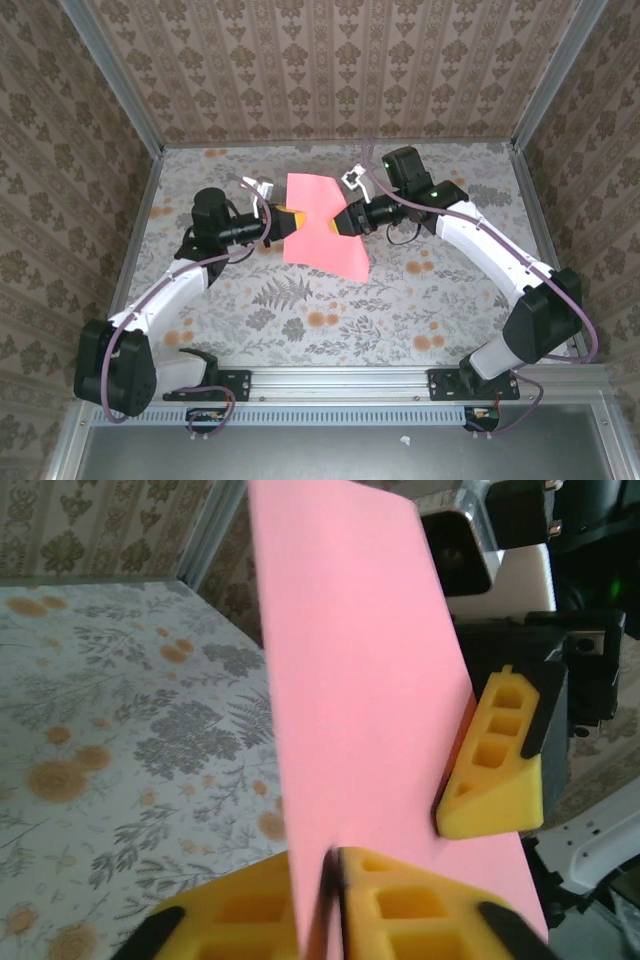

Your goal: Fold a paper plane with a square sheet of paper (fold left side to right side)

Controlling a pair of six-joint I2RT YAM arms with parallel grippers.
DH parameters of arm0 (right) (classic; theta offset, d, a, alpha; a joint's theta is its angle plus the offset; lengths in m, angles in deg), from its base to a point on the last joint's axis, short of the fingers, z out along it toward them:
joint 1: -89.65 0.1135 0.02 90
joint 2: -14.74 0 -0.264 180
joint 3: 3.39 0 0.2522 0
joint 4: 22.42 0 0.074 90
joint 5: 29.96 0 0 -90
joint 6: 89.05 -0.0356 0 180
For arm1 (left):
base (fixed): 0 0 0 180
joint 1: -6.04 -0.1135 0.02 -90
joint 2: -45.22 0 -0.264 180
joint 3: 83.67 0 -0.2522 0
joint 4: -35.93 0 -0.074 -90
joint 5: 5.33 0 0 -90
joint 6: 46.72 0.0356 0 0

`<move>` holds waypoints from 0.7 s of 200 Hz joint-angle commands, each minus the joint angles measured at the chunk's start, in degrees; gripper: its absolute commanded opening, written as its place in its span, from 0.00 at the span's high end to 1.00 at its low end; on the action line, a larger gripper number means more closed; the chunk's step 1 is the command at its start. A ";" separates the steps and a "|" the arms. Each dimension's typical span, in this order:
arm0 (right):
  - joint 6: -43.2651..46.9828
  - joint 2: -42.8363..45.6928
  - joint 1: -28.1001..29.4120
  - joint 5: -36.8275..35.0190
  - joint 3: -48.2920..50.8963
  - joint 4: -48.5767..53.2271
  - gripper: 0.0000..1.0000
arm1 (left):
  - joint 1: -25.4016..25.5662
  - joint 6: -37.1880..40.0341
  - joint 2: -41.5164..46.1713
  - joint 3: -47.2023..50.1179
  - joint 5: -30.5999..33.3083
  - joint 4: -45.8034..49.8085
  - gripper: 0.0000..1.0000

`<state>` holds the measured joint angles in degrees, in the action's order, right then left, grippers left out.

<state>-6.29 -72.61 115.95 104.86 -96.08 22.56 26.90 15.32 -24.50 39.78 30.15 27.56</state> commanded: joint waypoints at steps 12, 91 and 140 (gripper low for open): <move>-0.32 1.66 -2.28 -15.27 1.75 3.87 0.49 | 1.20 1.19 -3.25 0.02 4.45 4.85 0.92; -5.98 1.61 -4.33 -24.42 10.38 1.47 0.29 | 4.92 -1.85 -20.01 0.51 9.96 8.34 0.91; -16.78 -5.30 -4.08 -18.47 16.67 -9.77 0.62 | 4.96 -4.23 -26.32 -0.16 13.54 9.67 0.90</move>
<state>-15.73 -74.05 111.63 83.33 -82.16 19.48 31.87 12.54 -49.63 39.91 41.32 35.45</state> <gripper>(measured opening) 0.440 0.097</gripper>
